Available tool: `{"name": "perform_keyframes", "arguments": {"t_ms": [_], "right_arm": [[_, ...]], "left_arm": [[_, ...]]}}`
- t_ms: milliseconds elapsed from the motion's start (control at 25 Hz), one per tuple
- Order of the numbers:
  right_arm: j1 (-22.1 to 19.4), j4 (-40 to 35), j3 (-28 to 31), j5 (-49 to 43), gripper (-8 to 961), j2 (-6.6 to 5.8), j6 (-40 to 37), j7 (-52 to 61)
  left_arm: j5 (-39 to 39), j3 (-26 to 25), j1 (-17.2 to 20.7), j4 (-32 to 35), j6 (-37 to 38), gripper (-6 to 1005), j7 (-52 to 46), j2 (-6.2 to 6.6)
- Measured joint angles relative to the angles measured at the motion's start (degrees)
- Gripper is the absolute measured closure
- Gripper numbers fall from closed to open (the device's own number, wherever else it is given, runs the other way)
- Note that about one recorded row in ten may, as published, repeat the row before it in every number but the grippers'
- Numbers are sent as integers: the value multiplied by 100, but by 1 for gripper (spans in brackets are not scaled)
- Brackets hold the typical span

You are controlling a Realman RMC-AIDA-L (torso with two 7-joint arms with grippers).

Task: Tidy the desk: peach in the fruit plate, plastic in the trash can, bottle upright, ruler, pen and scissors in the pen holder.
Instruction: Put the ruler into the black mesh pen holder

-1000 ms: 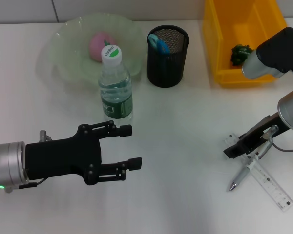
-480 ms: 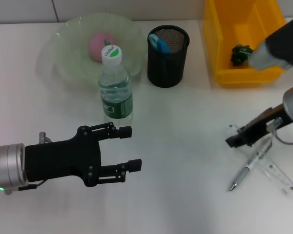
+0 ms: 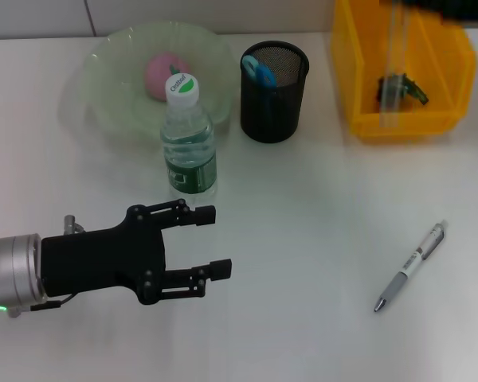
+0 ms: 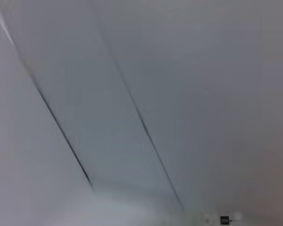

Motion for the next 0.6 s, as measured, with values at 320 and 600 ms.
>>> {"name": "perform_keyframes", "arguments": {"t_ms": [320, 600], "right_arm": [[877, 3954, 31, 3692, 529, 14, 197, -4707], [1931, 5984, 101, 4299, 506, 66, 611, -7196]], "left_arm": [[0, 0, -24, 0, -41, 230, -20, -44], [-5, -84, -27, 0, -39, 230, -31, -60]]}}
